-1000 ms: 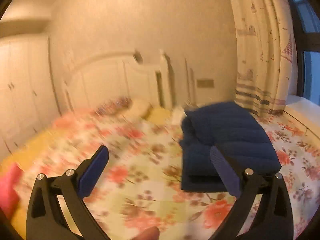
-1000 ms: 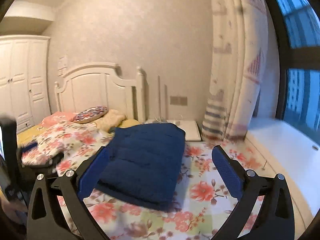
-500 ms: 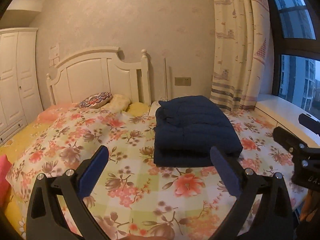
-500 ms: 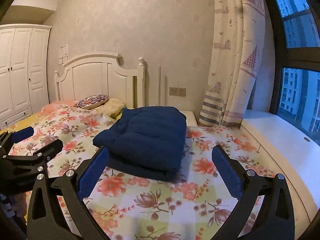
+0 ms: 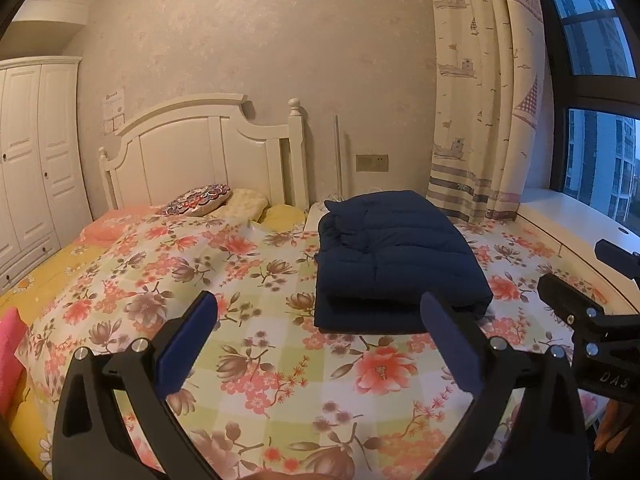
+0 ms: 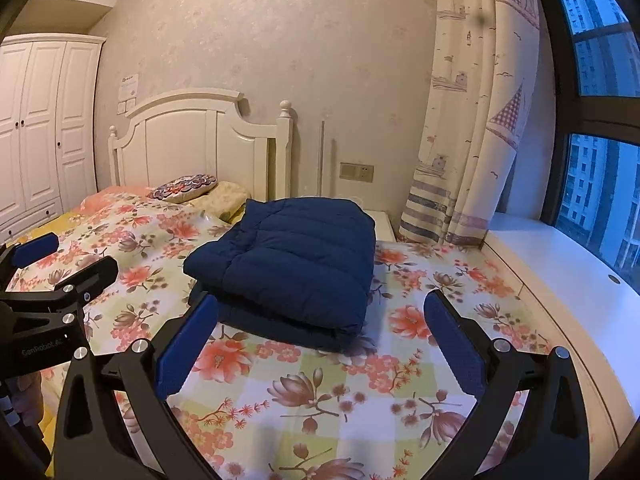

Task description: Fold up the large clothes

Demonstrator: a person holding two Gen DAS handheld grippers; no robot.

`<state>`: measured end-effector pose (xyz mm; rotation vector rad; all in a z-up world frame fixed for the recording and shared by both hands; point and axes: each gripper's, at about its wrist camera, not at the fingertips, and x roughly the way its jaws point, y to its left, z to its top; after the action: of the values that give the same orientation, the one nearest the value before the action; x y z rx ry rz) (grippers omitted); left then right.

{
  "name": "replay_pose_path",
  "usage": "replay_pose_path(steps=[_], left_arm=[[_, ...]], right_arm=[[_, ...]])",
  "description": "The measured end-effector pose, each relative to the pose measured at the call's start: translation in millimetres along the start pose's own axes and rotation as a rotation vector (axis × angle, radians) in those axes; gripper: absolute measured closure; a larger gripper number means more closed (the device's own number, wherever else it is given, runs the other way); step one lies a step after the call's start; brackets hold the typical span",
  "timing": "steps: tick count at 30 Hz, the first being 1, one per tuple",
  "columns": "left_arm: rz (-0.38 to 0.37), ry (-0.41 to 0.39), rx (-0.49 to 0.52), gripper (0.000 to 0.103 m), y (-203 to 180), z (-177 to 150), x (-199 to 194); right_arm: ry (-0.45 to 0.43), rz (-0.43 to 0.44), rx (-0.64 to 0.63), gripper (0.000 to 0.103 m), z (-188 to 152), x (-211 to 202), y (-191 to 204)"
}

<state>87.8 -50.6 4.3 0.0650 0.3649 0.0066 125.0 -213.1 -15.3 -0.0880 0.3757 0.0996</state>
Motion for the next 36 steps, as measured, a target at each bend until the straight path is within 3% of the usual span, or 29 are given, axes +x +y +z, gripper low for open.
replay_pose_path(steps=[36], left_arm=[[0.013,-0.003,0.000,0.002,-0.7,-0.4,-1.6]], right_arm=[[0.016,0.025,0.002,0.004,-4.5,1.5,4.4]])
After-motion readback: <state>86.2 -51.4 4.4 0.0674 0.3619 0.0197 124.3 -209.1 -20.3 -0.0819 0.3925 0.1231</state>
